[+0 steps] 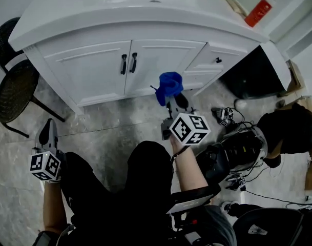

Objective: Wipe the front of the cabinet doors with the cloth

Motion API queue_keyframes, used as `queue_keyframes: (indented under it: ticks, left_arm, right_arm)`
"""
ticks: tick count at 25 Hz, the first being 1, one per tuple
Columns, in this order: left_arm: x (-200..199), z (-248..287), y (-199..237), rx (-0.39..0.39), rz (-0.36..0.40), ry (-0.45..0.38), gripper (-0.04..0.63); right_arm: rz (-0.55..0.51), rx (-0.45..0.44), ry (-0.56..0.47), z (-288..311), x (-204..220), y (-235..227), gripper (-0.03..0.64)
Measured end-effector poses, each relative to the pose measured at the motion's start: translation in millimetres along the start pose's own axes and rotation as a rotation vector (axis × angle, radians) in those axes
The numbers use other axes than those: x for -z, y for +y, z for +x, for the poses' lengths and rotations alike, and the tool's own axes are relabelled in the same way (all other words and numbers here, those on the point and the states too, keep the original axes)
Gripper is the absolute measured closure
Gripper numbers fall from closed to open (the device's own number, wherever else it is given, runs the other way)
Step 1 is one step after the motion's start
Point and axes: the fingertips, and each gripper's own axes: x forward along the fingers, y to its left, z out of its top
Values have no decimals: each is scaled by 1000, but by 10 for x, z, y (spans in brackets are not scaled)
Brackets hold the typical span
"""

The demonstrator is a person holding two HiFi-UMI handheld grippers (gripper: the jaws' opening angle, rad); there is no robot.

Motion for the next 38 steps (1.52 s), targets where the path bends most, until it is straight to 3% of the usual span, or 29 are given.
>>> queue_keyframes:
  ticks: [6,12,25,38]
  left_arm:
    - [-2,75,-114,18,20,-24,592]
    - [85,-47,-177,28,42,5,592]
    - [198,-74,97,-65,-17,38,592]
    - [213,-9,201,-63,-23,20,592]
  right_arm:
    - [42,11,-75,-298,71,547,565]
    - [-18,-99,45,-220,600,925,565]
    - [33,-102,31,-136,516,719,565]
    - [16,-149,49,-133,530,866,565]
